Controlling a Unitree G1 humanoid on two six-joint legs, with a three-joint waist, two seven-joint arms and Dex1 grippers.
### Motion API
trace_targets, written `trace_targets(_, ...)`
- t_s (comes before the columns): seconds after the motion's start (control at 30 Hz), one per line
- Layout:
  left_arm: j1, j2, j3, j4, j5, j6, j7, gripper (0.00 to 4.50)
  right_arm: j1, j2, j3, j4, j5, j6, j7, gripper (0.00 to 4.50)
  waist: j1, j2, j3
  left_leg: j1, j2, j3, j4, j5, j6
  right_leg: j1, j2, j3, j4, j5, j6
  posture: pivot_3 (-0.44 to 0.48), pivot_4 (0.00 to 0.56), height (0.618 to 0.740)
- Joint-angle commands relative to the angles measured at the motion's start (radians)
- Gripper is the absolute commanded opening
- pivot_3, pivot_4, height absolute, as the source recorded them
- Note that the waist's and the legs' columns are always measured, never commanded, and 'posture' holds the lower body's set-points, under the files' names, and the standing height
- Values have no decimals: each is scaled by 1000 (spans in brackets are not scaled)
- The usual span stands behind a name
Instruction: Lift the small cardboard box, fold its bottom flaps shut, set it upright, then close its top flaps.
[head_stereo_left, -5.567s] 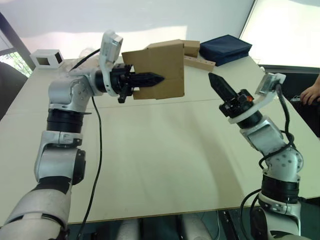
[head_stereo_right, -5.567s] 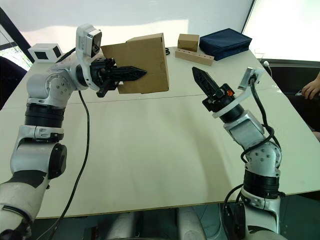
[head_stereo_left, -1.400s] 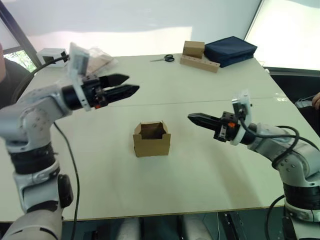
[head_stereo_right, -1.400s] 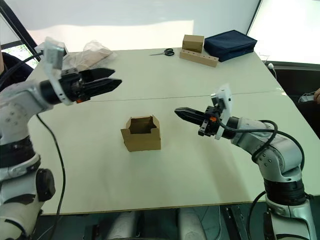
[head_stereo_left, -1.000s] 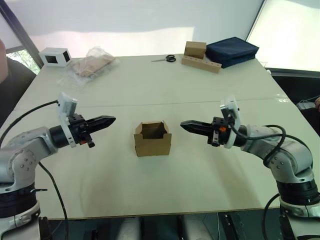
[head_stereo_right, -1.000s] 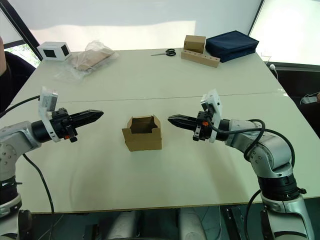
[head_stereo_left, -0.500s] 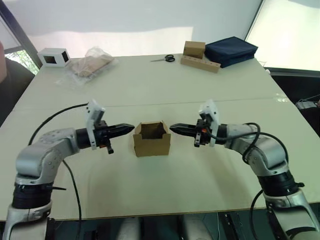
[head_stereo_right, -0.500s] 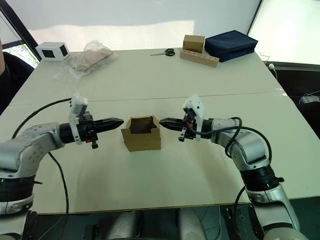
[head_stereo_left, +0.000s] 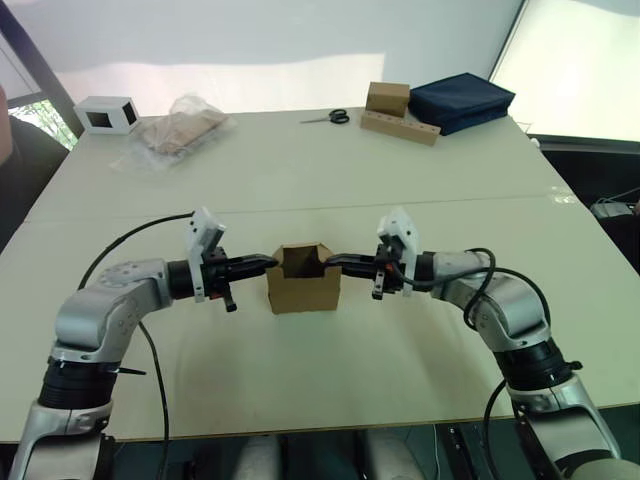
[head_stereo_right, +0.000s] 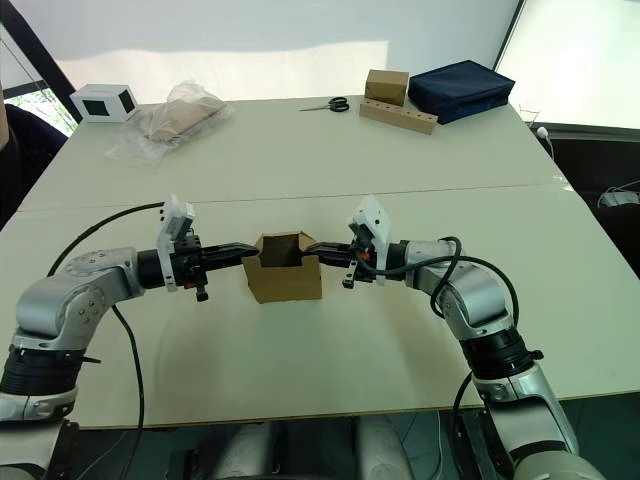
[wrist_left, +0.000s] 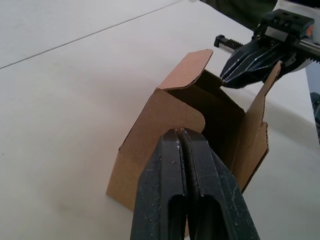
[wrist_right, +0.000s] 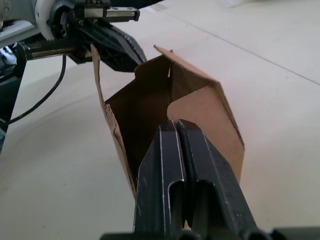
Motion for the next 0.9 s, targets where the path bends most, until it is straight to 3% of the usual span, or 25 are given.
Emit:
trace_targets(0.03,-5,15,-58,-9,49,-45,-19,68,-10,-2,22,-3,-34,-20,21,0,0,0,0,0,0,0,0,0,0,0,0,0,0,0,0,0,150,740)
trace_targets(0.33,-10,10,-122,35,114,-96,-25,68,-13,13,31,20,-71,-29,24,0,1,0,0,0,0,0,0,0,0,0,0,0,0,0,0,0,150,740)
trace_targets(0.9,-46,37,-27,25,51,-67,-32,68,-22,37,2,26,-76,-22,9,0,-2,0,0,1,0,0,0,0,1,0,0,0,0,0,0,0,150,740)
